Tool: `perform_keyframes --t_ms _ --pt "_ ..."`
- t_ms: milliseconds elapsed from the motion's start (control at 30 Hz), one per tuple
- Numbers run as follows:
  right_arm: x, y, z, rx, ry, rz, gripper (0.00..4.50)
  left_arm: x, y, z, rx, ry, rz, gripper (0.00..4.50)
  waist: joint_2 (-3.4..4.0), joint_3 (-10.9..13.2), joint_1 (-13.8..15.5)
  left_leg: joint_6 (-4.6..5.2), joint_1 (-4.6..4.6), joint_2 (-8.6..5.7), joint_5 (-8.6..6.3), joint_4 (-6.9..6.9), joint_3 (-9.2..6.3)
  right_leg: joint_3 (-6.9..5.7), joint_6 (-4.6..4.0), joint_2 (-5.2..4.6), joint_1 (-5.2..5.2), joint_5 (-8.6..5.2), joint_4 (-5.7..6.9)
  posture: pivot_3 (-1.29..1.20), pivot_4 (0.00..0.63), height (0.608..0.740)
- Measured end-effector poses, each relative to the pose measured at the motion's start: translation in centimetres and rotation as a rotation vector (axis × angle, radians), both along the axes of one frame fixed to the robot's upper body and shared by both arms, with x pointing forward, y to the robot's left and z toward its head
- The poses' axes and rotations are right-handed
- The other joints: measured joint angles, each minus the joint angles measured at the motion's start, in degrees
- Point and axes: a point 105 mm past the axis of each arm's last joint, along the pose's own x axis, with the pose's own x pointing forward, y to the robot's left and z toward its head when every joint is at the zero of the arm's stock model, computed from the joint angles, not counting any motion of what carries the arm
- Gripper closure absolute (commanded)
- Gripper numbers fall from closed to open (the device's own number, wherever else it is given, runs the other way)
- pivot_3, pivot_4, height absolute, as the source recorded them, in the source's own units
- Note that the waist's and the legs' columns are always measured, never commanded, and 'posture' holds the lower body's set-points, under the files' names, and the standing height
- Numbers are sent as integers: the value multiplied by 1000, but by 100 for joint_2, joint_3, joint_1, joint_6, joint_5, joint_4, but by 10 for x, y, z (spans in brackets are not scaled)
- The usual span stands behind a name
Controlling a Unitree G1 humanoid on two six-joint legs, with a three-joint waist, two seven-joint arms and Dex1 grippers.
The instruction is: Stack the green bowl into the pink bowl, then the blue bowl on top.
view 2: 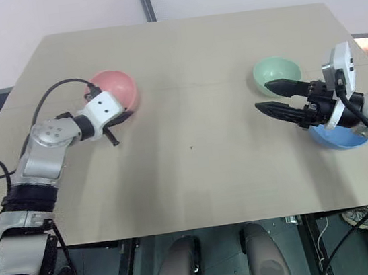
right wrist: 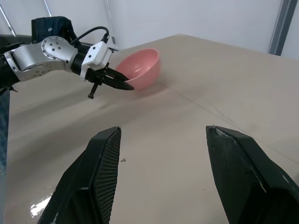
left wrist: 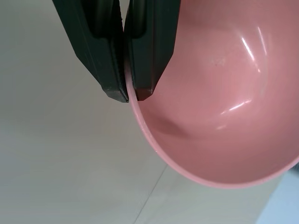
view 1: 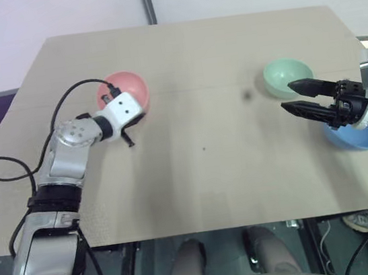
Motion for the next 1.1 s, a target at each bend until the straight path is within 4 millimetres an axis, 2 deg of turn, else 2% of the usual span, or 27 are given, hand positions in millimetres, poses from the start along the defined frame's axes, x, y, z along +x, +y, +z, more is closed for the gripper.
perform_keyframes --t_ms 133,200,300,367,533,667,800,933,1000,1033,1067,1100 --pt "1 0 0 3 1 -2 1286 -32 -52 8 95 9 -282 4420 0 0 -8 0 3 0 0 -1 0 1 0 1 0 0 1 0 150 740" --pt "1 -1 0 2 2 -3 1286 -49 -67 7 139 26 -391 4420 0 0 -45 0 7 0 0 -1 1 3 0 2 0 0 4 0 150 740" --pt "1 -1 0 2 1 -6 1286 -79 -72 -5 263 122 -547 4420 1 0 -97 0 12 2 0 -2 3 7 0 6 0 0 8 0 150 740" --pt "2 -1 0 2 0 -7 1286 -91 -72 -12 323 182 -613 4420 2 0 -84 0 11 2 0 -1 2 6 0 6 0 0 8 0 150 740" --pt "3 -1 1 4 -3 -15 1286 -108 -67 -19 398 277 -713 4420 1 0 -59 1 6 2 0 1 2 5 0 5 1 -1 1 0 150 740" --pt "3 -1 1 3 -5 -20 1286 -116 -74 -19 400 273 -777 4420 1 0 -60 1 6 2 0 1 2 5 0 5 1 -1 1 0 150 740" --pt "4 -2 0 4 -4 -32 1286 -118 -83 -18 390 213 -832 3235 1 0 -59 1 7 2 0 1 2 5 0 5 1 -1 2 0 150 740" --pt "4 -2 0 5 -3 -36 1286 -118 -83 -18 395 210 -840 1652 2 0 -74 1 7 2 0 1 2 5 0 6 1 -1 2 0 150 740" --pt "4 -2 0 5 -4 -36 1286 -118 -82 -18 396 207 -842 1003 1 0 -71 1 7 2 0 1 2 5 0 6 1 -1 2 0 150 740" --pt "4 -2 0 5 -4 -36 1286 -117 -82 -19 396 207 -841 384 1 0 -69 1 7 2 0 1 2 5 0 6 1 -1 2 0 150 740" --pt "4 -2 0 5 -5 -36 1286 -117 -80 -20 397 211 -840 74 1 0 -68 1 7 2 0 1 2 5 0 6 1 -1 2 0 150 740" --pt "4 -2 0 4 -5 -36 1286 -118 -80 -20 399 214 -839 74 1 0 -68 1 7 2 0 1 2 5 0 6 1 -1 2 0 150 740"
